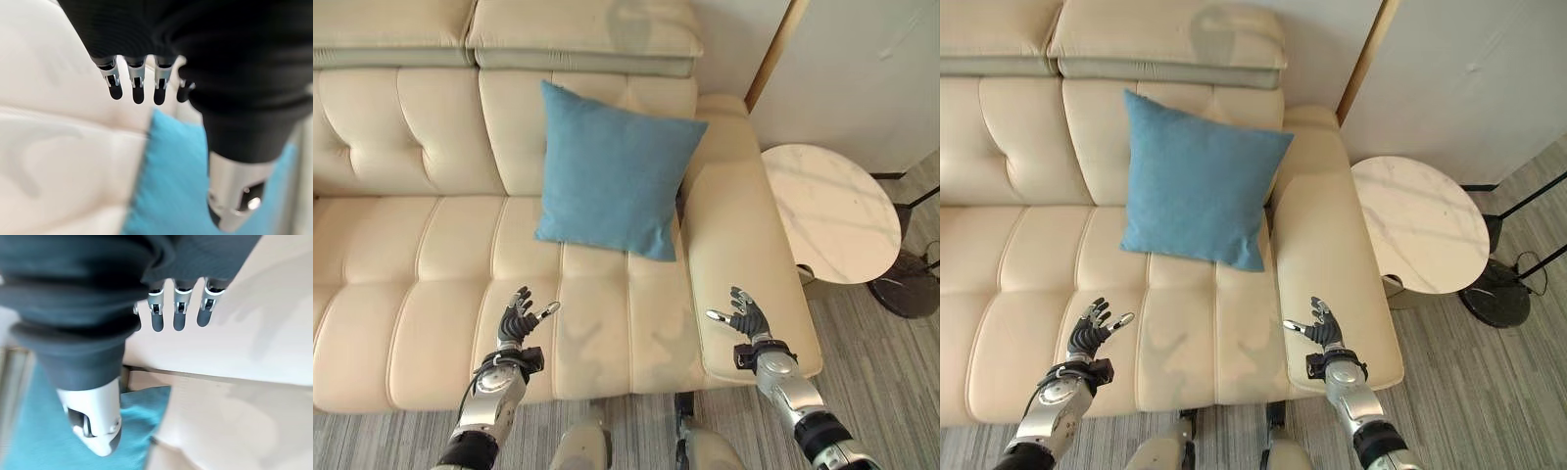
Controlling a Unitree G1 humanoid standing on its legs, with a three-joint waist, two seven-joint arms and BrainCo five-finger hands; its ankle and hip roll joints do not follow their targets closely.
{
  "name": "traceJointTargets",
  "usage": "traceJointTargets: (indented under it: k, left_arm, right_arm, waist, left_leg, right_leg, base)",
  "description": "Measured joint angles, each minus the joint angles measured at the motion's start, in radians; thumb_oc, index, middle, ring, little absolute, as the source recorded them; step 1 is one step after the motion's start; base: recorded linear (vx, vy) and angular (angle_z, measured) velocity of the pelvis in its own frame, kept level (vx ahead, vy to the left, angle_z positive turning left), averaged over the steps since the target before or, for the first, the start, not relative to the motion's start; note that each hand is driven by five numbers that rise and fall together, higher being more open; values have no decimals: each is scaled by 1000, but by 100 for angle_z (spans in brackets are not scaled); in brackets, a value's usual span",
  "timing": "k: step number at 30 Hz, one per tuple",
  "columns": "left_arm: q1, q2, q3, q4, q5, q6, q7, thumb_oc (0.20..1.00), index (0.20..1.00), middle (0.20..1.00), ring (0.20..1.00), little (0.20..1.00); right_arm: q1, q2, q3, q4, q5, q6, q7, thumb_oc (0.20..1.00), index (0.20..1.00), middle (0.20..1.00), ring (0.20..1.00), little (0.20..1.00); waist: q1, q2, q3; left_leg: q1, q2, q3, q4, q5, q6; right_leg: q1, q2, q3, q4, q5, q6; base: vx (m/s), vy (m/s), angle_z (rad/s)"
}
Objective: Pick up all the scattered cushions and arrange them neatly on the sofa.
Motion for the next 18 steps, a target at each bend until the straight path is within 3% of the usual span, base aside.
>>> traceJointTargets:
  k: [4,7,8,10,12,14,15,16,17,18]
  left_arm:
    - [29,7,8,-90,77,13,-41,1000,1000,1000,1000,1000]
    - [33,13,14,-91,96,20,-39,1000,1000,1000,1000,1000]
    - [35,10,13,-93,98,23,-37,1000,1000,1000,1000,1000]
    - [36,5,11,-97,99,25,-33,1000,1000,1000,1000,1000]
    - [45,12,18,-97,100,27,-33,1000,1000,1000,1000,1000]
    - [67,6,23,-96,100,30,-33,1000,1000,1000,1000,1000]
    - [74,-10,33,-95,101,34,-33,1000,1000,1000,1000,1000]
    - [73,-17,43,-100,102,34,-33,1000,1000,1000,1000,1000]
    - [85,-8,51,-107,103,35,-32,1000,1000,1000,1000,1000]
    - [89,-13,59,-102,103,38,-29,1000,1000,1000,1000,1000]
  right_arm:
    - [113,-21,-14,-67,-15,1,55,1000,1000,1000,1000,1000]
    - [116,-19,-13,-68,-17,15,71,1000,1000,1000,1000,1000]
    - [113,-20,-16,-69,-17,15,70,1000,1000,1000,1000,1000]
    - [110,-19,-17,-69,-16,17,67,1000,1000,1000,1000,1000]
    - [107,-18,-16,-71,-16,16,64,1000,1000,1000,1000,1000]
    - [88,-24,-27,-82,-17,15,63,1000,1000,1000,1000,1000]
    - [80,-33,-35,-81,-18,14,63,1000,1000,1000,1000,1000]
    - [81,-33,-34,-82,-18,15,61,1000,1000,1000,1000,1000]
    - [83,-29,-32,-82,-18,16,62,1000,1000,1000,1000,1000]
    - [76,-34,-30,-79,-19,16,60,1000,1000,1000,1000,1000]
  waist:
    - [-27,-5,-38]
    - [-24,-26,-43]
    - [-24,-15,-37]
    - [-24,4,-24]
    - [-20,-15,-21]
    - [-6,11,-9]
    - [4,45,4]
    - [8,51,3]
    - [25,32,-2]
    - [39,23,-5]
  left_leg:
    - [20,-1,13,-1,-13,14]
    - [20,7,82,0,-12,14]
    - [18,22,103,1,6,39]
    - [25,58,106,3,4,39]
    - [30,49,110,24,-7,22]
    - [30,79,110,18,-8,17]
    - [18,116,119,21,10,21]
    - [16,127,119,27,6,11]
    - [15,122,132,31,16,-1]
    - [5,134,139,41,21,-18]
  right_leg:
    - [8,-2,9,6,-6,3]
    - [-38,-17,1,18,-18,18]
    - [-35,-17,-31,28,-45,21]
    - [-56,-15,-93,146,-70,15]
    - [-32,-15,-88,187,-87,2]
    - [-33,7,-66,172,-99,17]
    - [-56,31,-65,273,-155,25]
    - [-70,39,-61,354,-196,20]
    - [-68,32,-60,436,-286,-5]
    - [-79,51,-44,420,-313,-38]
  base:
    - [-117,25,-11]
    - [-301,-16,-59]
    - [-255,40,-45]
    - [-136,18,-26]
    - [-167,-39,-21]
    - [-172,-132,-29]
    - [-127,-88,-11]
    - [-215,-183,2]
    - [-262,-298,-11]
    - [-258,-300,-16]
